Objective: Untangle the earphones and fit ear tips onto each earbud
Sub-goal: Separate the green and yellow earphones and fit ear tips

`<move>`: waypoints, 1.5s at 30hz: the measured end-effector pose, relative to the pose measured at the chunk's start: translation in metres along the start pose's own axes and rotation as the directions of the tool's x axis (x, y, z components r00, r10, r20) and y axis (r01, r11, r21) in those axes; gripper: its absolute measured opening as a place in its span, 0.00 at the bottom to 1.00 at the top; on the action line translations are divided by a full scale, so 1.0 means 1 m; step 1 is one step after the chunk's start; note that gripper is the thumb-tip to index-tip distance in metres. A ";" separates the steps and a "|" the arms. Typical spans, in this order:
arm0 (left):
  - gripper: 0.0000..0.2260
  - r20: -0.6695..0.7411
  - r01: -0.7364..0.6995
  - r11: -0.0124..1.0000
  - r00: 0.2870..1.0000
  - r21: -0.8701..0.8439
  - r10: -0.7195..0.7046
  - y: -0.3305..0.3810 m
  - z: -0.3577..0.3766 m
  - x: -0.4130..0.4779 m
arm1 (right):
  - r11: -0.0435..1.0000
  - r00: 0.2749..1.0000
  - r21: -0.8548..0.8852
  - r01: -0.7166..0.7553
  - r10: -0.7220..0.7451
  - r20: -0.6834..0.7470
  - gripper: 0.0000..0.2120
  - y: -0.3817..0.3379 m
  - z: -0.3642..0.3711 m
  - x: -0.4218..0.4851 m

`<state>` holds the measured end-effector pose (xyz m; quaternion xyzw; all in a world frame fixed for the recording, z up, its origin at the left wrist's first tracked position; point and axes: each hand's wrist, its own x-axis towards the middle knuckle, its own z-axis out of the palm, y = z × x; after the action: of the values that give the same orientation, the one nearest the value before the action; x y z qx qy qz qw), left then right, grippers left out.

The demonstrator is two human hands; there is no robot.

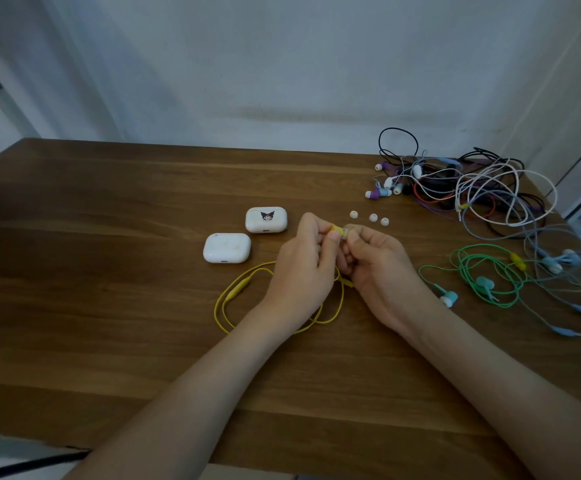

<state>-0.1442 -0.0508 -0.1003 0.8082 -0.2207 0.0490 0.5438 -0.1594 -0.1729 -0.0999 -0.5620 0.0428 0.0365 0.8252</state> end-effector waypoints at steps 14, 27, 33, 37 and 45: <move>0.06 0.011 0.218 0.923 0.974 -0.317 -0.227 0.002 0.001 0.004 | 0.929 0.954 -0.263 0.259 -0.289 -0.080 0.08 0.000 0.010 -0.005; 0.08 0.120 0.400 0.744 0.908 -0.535 -0.401 0.011 -0.006 0.009 | 0.786 0.916 -0.504 0.360 -0.400 0.030 0.09 0.002 0.003 0.000; 0.10 -0.027 0.412 0.837 0.892 -0.360 -0.451 0.011 -0.025 0.007 | 0.461 0.949 -0.832 0.309 -0.203 0.241 0.22 0.006 0.002 -0.001; 0.07 -0.082 0.286 0.951 0.957 0.116 -0.278 0.013 -0.051 -0.004 | 0.039 0.919 -0.918 0.394 -0.048 0.392 0.26 0.008 0.015 -0.006; 0.08 -0.070 0.249 0.648 0.955 0.720 -0.290 -0.001 -0.073 -0.032 | 0.039 0.945 -0.947 0.319 0.060 0.321 0.08 -0.002 0.023 -0.016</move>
<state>-0.1610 0.0249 -0.0817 0.9807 -0.0750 0.0296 0.1779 -0.1748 -0.1521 -0.0873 -0.9635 -0.1602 0.0571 0.2067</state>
